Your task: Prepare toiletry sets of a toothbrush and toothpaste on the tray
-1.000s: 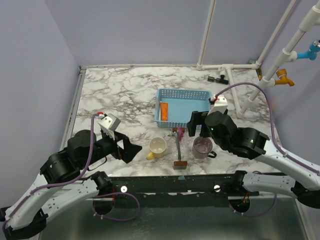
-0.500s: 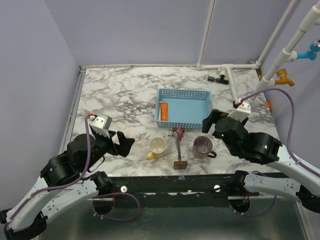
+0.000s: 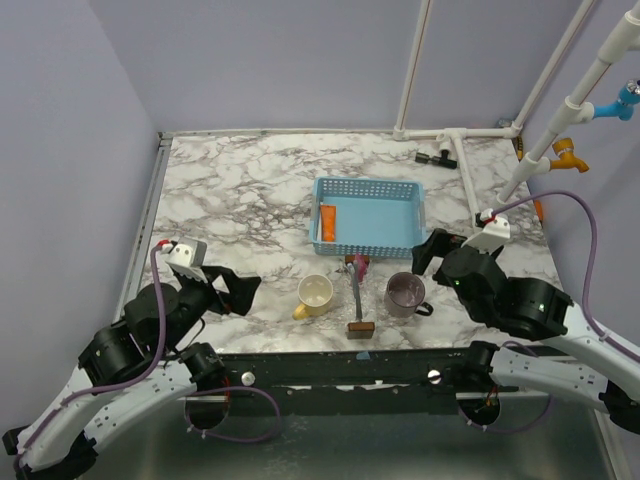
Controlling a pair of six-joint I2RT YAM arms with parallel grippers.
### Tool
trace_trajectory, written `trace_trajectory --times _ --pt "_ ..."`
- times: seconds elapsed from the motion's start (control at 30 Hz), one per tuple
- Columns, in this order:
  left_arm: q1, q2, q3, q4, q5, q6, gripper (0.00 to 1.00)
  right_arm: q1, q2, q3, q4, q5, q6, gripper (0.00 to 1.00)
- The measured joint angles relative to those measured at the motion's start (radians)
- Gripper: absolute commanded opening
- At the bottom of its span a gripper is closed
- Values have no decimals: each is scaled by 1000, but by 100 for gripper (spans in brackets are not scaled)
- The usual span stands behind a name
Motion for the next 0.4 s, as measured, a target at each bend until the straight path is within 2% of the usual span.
trace_trajectory --times 0.4 --pt "0 -6 -4 0 0 -8 99 0 -9 -6 17 -15 -11 100"
